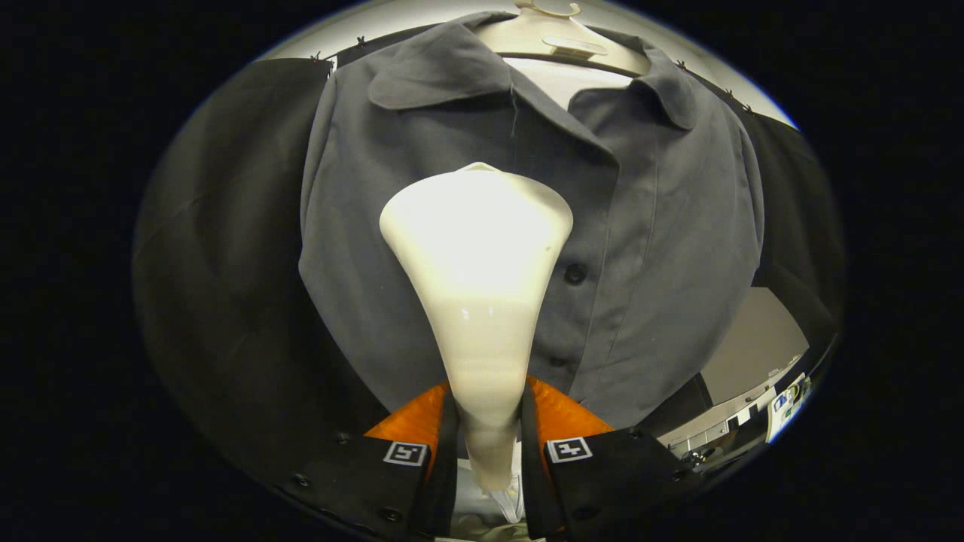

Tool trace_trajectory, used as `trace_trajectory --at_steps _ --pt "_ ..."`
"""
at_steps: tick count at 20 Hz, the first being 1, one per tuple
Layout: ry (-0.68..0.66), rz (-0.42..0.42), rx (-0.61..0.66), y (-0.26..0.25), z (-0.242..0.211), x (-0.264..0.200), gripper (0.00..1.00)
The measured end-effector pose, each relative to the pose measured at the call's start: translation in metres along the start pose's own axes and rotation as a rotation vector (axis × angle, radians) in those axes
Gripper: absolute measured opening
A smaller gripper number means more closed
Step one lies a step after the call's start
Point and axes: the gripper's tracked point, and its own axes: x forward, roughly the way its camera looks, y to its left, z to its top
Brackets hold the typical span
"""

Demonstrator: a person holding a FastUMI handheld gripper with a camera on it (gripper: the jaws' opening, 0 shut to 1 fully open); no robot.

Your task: Iron the clothes twice with a garment steamer, once on the left side and once on the right side.

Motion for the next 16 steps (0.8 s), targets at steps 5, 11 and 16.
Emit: trace_trajectory --at_steps 5,11,16 --pt "0.066 0.003 0.006 0.005 -0.039 0.017 0.44" --pt "0.168 0.002 -0.003 0.000 -0.097 0.031 0.44" --pt "0.246 0.019 -0.014 0.000 -0.144 0.050 0.44"
